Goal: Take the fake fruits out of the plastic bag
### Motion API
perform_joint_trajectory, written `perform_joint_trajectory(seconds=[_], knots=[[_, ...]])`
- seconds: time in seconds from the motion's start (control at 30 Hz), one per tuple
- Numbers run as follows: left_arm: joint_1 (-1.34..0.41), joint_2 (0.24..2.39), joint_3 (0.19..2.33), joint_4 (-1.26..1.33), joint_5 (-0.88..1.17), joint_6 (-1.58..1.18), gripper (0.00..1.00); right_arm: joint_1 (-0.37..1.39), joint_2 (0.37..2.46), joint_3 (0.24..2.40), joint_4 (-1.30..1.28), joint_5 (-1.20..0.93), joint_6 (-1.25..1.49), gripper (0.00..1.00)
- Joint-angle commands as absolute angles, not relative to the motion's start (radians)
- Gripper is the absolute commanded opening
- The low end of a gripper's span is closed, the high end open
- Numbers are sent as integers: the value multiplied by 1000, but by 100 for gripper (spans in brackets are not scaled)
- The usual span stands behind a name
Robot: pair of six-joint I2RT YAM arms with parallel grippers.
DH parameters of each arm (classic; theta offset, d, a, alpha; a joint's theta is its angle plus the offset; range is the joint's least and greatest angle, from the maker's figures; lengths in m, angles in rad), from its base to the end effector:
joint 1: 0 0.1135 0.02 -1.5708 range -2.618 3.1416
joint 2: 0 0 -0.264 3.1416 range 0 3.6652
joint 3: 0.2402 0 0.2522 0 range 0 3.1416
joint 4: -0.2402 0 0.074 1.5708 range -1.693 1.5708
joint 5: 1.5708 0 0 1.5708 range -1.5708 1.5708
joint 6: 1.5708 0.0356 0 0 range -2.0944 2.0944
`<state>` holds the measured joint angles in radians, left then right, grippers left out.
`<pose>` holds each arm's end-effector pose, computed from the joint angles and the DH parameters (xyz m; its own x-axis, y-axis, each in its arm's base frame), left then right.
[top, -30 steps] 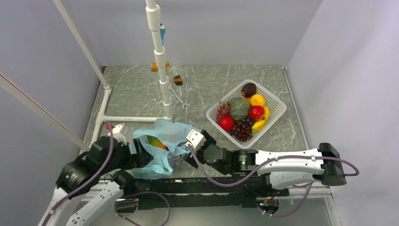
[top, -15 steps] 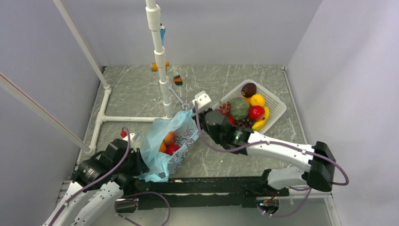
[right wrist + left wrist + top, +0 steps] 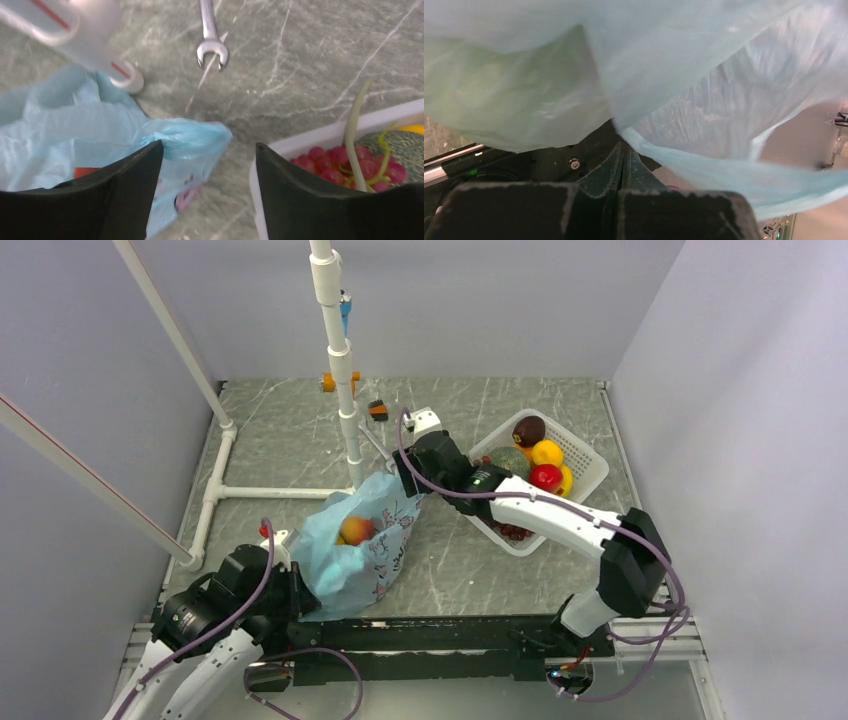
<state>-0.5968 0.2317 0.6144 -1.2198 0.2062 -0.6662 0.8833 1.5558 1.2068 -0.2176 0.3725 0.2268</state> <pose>0.0296 -0.0289 0.2404 -0.8930 -0.1246 -0.4325 0.1420 0.8339 -0.5334 0.2367 0.2678 0.2926 -0.4500 -0.2179 -0.8661 -0.4349 0.9005 -0.0006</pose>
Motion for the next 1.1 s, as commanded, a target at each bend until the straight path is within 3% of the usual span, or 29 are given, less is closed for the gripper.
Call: perform_joint_trajectory(seconds=[0.0,0.13,0.27,0.37,0.57,0.67,0.8,0.97,1.07], knots=[[-592,235,636,-1138,231,-659,0,891,1406,1255,-380,302,277,81],[-592,251,657,-1117,224,-649,0,891,1267,1251,-471,271,282,98],[-592,268,679,-1104,233,-640,0,898,1141,1238,-501,201,267,99],[-592,278,737,-1139,252,-607,4,909,1057,1205,-454,27,260,99],[-592,256,979,-1264,213,-534,64,980,934,1004,-151,-412,334,96],[-591,327,1138,-1293,165,-497,78,1048,940,918,-33,-488,355,88],[-592,480,1311,-1253,84,-456,79,1124,990,877,-55,-392,343,70],[-592,651,1347,-1097,46,-342,80,1131,1012,780,-5,-260,422,41],[-592,756,1330,-1015,47,-242,84,1132,1008,735,40,-172,449,39]])
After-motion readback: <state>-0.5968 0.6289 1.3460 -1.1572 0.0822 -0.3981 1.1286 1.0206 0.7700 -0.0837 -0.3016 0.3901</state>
